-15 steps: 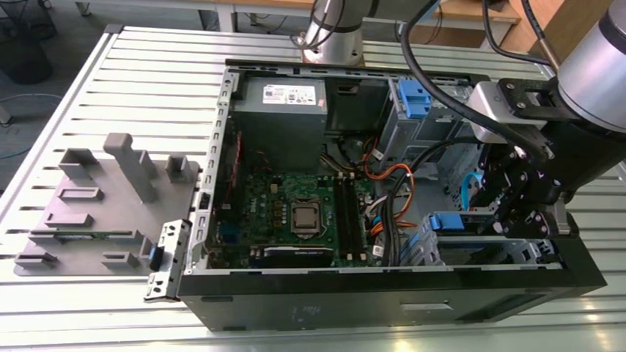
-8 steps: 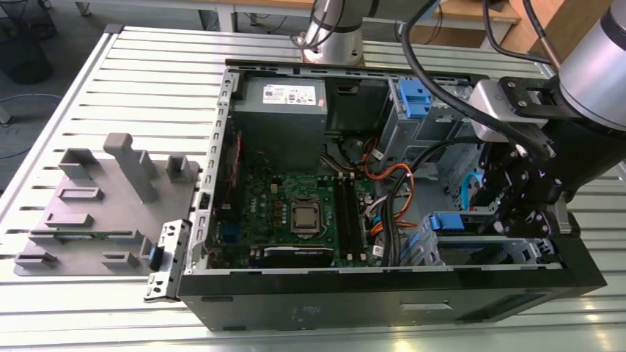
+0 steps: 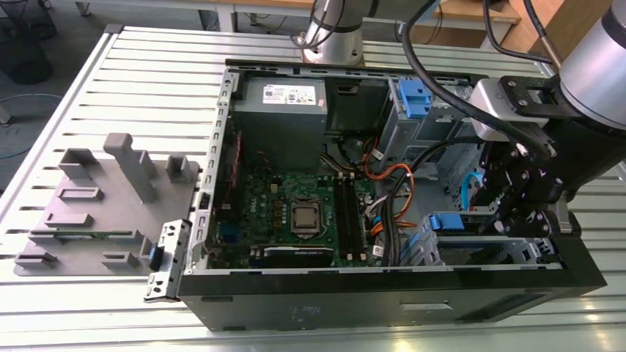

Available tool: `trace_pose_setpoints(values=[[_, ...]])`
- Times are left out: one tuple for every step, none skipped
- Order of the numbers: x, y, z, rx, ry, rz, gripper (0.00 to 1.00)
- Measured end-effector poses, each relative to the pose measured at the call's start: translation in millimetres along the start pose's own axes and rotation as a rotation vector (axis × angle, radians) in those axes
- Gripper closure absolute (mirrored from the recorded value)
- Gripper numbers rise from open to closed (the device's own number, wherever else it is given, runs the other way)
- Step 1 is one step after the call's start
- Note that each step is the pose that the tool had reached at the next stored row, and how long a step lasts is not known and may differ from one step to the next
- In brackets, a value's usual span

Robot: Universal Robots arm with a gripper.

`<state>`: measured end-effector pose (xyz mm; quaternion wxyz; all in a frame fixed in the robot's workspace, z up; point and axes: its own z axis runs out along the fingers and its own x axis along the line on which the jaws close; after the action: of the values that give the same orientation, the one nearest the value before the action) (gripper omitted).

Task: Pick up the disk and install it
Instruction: 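Insert the first disk wire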

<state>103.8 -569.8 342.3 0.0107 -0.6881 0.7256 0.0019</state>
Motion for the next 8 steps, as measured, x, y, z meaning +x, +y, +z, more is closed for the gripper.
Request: trace_pose_setpoints(values=[[0.0, 0.0, -0.3, 0.0, 0.0002, 0.0, 0.58], [0.0, 0.0, -0.9, 0.0, 0.0005, 0.0, 0.58], [0.0, 0.0, -1.6, 0.0, 0.0006, 0.0, 0.58], [-0.1, 0.0, -2.4, 0.0, 0.0002, 0.0, 0.58], [-0.1, 0.0, -3.7, 0.0, 0.0002, 0.0, 0.58], [-0.1, -0.1, -5.2, 0.0, 0.0002, 0.0, 0.58], [-0.2, -0.1, -7.0, 0.0, 0.0001, 0.0, 0.58], [-0.2, -0.1, -9.1, 0.0, 0.0001, 0.0, 0.58]])
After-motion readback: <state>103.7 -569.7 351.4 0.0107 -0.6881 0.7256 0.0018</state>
